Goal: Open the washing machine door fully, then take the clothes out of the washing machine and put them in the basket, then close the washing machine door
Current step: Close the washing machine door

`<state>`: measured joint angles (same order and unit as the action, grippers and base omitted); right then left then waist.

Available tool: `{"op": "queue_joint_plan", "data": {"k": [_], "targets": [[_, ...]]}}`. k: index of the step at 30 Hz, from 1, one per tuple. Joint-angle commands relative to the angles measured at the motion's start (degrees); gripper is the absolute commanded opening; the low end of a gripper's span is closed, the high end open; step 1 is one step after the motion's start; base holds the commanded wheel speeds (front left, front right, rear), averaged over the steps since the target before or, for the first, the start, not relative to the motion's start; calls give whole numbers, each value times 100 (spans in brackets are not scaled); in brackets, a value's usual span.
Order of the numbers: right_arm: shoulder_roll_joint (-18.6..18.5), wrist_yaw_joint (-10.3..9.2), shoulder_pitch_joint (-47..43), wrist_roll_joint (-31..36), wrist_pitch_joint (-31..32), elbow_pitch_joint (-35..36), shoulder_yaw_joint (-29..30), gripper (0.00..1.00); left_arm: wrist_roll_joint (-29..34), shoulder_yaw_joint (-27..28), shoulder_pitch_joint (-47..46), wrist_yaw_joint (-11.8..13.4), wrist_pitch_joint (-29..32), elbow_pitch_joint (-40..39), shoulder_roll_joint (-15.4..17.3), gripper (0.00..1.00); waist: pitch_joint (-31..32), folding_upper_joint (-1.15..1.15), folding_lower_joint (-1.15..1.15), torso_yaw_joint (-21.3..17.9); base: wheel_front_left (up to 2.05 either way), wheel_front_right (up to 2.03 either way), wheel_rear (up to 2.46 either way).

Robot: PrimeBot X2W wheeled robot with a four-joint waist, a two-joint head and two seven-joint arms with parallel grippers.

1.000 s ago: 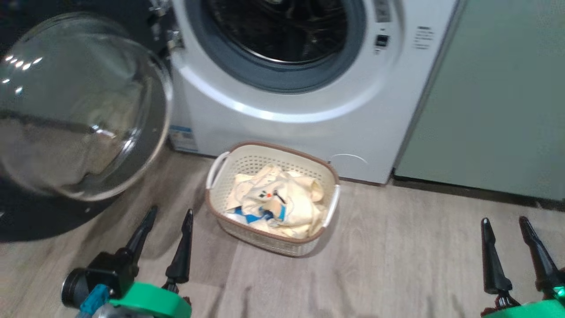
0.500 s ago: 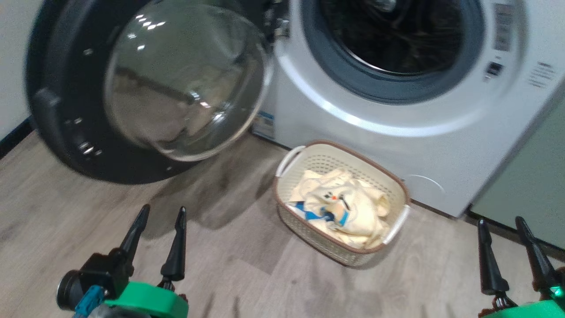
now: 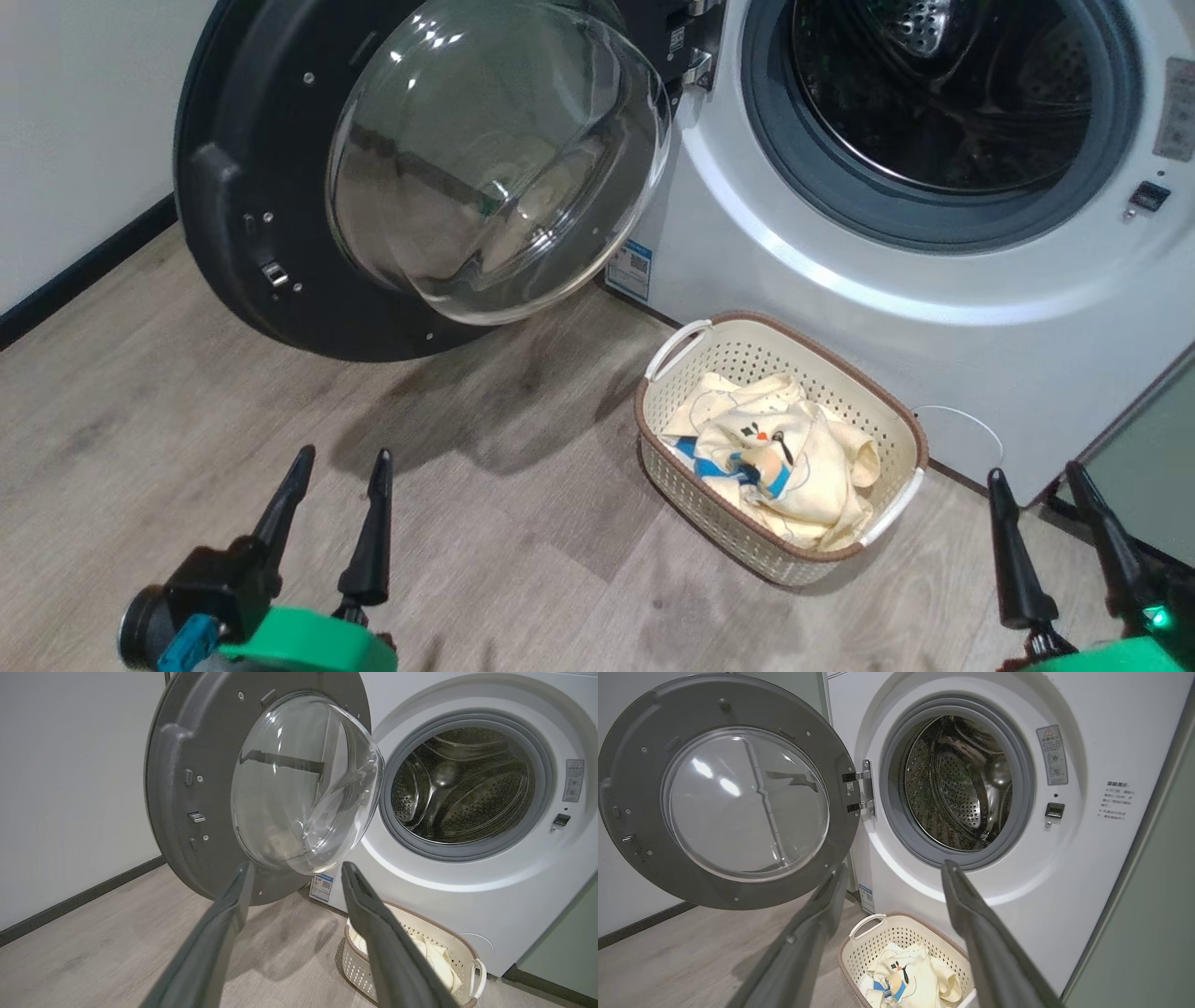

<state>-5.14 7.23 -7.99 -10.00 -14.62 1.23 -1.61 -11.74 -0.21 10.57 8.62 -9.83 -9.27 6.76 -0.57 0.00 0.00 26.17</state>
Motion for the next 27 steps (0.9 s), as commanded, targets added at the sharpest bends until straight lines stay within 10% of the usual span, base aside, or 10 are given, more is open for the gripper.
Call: {"op": "queue_joint_plan", "data": {"k": [1, 12, 13, 14, 27], "targets": [[-143, 25, 173, -7, -38, 156, -112, 100, -33, 181, -191, 38, -47, -219, 75, 100, 10, 0, 0, -11, 0, 0, 0], [-118, 25, 111, -14, -38, 153, -135, 100, -56, 170, -137, 67, 14, -236, 131, 99, 122, 0, 0, -102, 0, 0, 0], [-115, 25, 107, -10, -38, 157, -133, 100, -64, 163, -135, 61, 21, -242, 134, 38, 123, 0, 0, -102, 0, 0, 0], [-111, 25, 103, -8, -38, 160, -134, 100, -76, 159, -134, 56, 27, -248, 137, 0, 124, 0, 0, -104, 0, 0, 0], [-104, 25, 116, -1, -38, 160, -120, 100, -296, 104, -152, -81, -50, -324, 144, 0, 107, 0, 0, -62, 0, 0, 0]]}}
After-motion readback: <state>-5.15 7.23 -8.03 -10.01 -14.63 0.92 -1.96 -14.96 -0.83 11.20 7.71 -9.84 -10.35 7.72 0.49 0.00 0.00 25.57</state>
